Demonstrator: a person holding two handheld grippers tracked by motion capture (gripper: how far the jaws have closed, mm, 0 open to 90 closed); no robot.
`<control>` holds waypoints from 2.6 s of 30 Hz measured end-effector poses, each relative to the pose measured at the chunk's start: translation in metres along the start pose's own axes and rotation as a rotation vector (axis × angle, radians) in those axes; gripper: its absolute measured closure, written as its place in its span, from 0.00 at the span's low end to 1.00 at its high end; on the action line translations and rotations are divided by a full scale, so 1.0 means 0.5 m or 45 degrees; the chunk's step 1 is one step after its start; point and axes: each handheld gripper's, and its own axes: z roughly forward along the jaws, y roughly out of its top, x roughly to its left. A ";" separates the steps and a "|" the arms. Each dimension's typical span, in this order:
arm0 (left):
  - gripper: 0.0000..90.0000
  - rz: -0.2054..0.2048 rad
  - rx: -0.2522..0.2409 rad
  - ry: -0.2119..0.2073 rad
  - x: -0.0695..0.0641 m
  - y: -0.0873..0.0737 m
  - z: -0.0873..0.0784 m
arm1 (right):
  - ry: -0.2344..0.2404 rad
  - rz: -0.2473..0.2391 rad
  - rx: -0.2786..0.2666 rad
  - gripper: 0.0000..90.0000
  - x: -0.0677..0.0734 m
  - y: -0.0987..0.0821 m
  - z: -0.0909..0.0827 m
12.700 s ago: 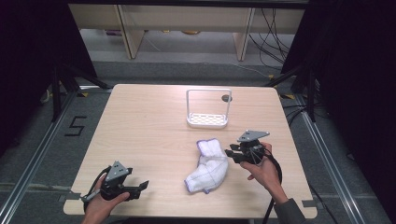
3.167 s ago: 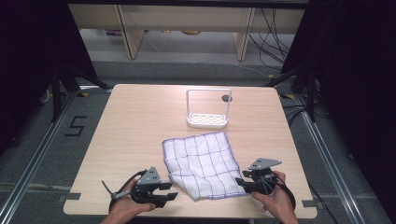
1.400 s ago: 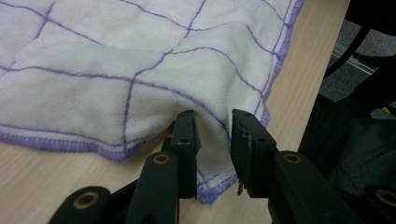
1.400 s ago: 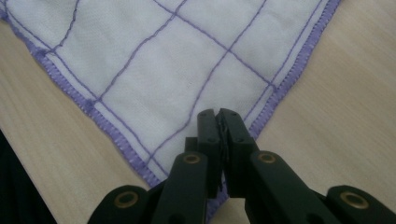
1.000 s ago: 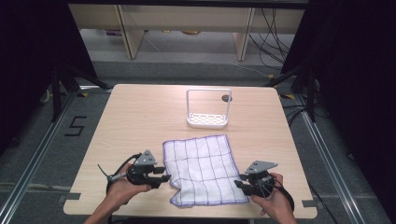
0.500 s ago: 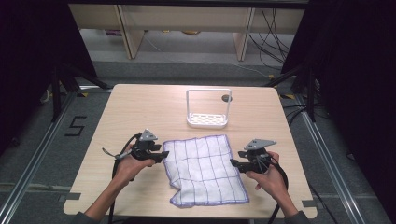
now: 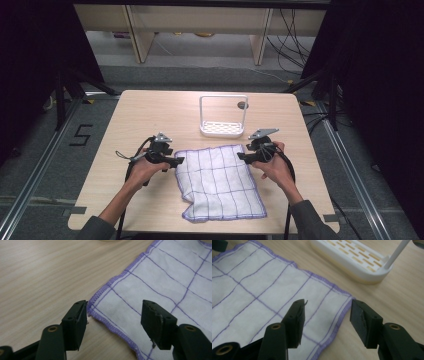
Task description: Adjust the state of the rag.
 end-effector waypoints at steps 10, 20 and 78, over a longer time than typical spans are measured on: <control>0.39 0.000 -0.010 0.005 0.002 0.009 0.006 | -0.027 0.019 0.013 0.52 -0.016 0.048 0.042; 0.40 0.076 0.024 0.035 -0.002 0.008 0.038 | -0.084 -0.005 0.117 0.54 -0.040 0.037 0.097; 0.90 0.314 -0.281 -0.090 -0.057 0.072 -0.086 | 0.046 -0.114 -0.219 0.95 -0.016 0.017 -0.107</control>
